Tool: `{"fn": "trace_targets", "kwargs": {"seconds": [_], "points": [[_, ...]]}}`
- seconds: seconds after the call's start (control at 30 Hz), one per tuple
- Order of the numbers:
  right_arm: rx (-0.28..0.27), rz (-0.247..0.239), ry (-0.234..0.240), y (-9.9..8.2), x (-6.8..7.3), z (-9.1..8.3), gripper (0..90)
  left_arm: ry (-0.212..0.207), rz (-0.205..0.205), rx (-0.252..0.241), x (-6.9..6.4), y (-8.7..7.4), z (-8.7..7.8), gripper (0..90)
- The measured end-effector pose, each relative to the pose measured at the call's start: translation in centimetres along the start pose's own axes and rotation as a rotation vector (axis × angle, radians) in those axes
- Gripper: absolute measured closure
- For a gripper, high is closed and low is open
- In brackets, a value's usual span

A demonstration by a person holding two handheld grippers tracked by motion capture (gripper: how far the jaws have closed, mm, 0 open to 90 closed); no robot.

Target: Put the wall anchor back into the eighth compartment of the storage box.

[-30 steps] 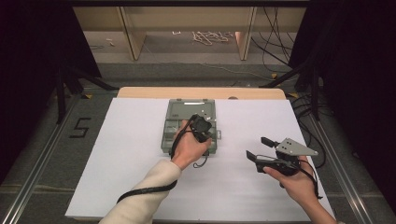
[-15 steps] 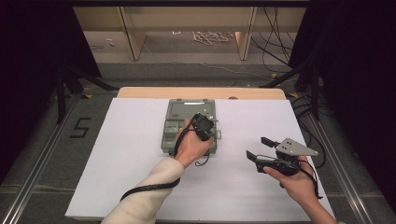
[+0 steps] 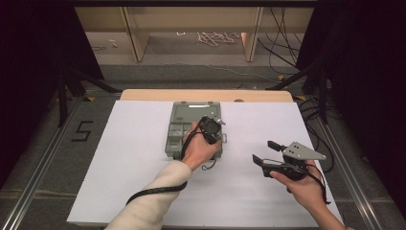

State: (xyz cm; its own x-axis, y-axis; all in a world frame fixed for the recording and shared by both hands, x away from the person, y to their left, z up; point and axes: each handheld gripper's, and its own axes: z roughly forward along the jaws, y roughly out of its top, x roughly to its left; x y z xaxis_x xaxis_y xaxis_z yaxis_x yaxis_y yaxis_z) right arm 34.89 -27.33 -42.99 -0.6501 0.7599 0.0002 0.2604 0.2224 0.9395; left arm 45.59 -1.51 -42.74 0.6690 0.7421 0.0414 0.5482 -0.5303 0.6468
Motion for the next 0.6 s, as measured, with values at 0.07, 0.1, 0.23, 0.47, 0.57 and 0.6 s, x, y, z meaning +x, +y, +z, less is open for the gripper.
{"fn": "trace_targets", "kwargs": {"seconds": [0.07, 0.1, 0.23, 0.47, 0.57, 0.6], "points": [[0.001, -0.001, 0.0, 0.0, 0.0, 0.0, 22.7, 0.009, -0.002, -0.014, -0.1, -0.1, 0.2, 84.9], [0.002, 0.0, 0.001, 0.0, 0.0, 0.0, 22.7, 0.006, -0.001, -0.013, 0.0, -0.1, 0.3, 84.9], [0.003, 0.001, 0.001, 0.0, 0.0, 0.0, 22.7, 0.009, 0.004, -0.008, 0.0, -0.2, 0.5, 84.9], [0.001, -0.001, 0.001, 0.0, 0.0, 0.0, 22.6, 0.006, 0.007, 0.008, 0.1, -0.4, 0.7, 84.7], [0.002, 0.001, 0.0, 0.0, 0.0, 0.0, 22.6, 0.009, 0.003, -0.002, 0.0, -0.6, 1.0, 84.6], [0.003, 0.001, 0.001, 0.0, 0.0, 0.0, 22.6, 0.012, 0.003, -0.004, 0.0, -0.6, 1.1, 84.4]]}}
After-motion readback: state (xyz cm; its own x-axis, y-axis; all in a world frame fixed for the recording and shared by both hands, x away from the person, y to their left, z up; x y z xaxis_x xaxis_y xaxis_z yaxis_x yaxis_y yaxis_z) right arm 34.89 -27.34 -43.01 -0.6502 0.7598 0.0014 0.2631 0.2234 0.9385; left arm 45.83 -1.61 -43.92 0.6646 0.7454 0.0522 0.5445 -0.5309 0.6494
